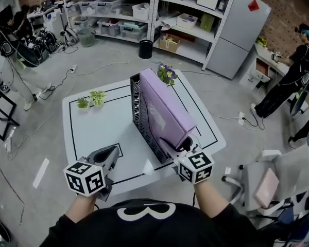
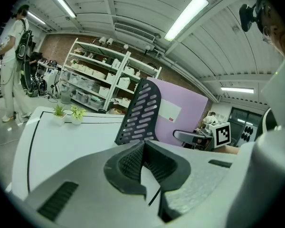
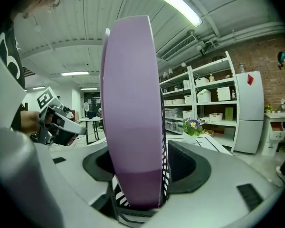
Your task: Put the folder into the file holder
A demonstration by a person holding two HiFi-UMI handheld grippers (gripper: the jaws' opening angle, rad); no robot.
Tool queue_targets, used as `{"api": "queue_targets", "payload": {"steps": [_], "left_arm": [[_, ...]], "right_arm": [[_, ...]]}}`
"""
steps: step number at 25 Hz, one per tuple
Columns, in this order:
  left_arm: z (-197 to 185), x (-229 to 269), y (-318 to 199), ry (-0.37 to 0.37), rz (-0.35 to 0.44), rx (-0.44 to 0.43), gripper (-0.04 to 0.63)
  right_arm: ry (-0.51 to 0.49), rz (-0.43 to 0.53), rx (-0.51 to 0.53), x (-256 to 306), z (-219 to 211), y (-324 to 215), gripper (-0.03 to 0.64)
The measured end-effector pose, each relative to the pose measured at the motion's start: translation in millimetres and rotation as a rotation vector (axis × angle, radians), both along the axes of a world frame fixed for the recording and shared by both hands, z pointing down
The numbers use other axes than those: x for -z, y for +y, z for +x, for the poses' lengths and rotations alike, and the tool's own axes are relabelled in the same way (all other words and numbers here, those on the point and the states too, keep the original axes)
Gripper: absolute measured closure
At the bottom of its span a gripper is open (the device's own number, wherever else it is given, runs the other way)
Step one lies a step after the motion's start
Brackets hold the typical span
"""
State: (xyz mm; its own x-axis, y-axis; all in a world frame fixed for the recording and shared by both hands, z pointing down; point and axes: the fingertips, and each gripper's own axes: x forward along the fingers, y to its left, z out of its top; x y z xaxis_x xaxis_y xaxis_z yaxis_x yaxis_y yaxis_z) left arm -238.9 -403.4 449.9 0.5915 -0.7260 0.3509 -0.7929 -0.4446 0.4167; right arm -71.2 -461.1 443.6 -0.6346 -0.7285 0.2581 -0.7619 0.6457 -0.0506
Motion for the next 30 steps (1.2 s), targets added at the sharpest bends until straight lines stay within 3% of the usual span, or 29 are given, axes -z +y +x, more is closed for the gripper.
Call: {"api": "queue_targets", "payload": {"steps": [10,18,24,26,28,30], "left_arm": [[20.4,17.8,24.5,0.010,0.004,0.049,0.591],[47.6,15.6,50.6,0.007,0.000,0.063,0.590],[80.7,28.7,80.4,0.008,0.040,0.047,0.590],[90.4,37.5,91.0,0.015,0.066,0.045,0.591],[99.6,46.3,101.3,0.017,0.094,0.040,0.591],[108.0,53.1,110.2,0.012,0.117,0.030,0.591]], "right_arm": [[-0.047,0.007,0.082,38.3,17.7,29.9,0.325],[-0.104,0.033,0.219,58.2,39.6,71.0,0.325],[-0.170,-0.003,0.330,58.2,47.0,114.1,0.331],[-0.150,-0.009,0.365,54.5,45.3,129.3,0.378],[-0.146,-0.028,0.372,50.0,44.7,140.4,0.509],[-0.168,-0.052,0.376,47.5,43.7,149.3,0.595]]}}
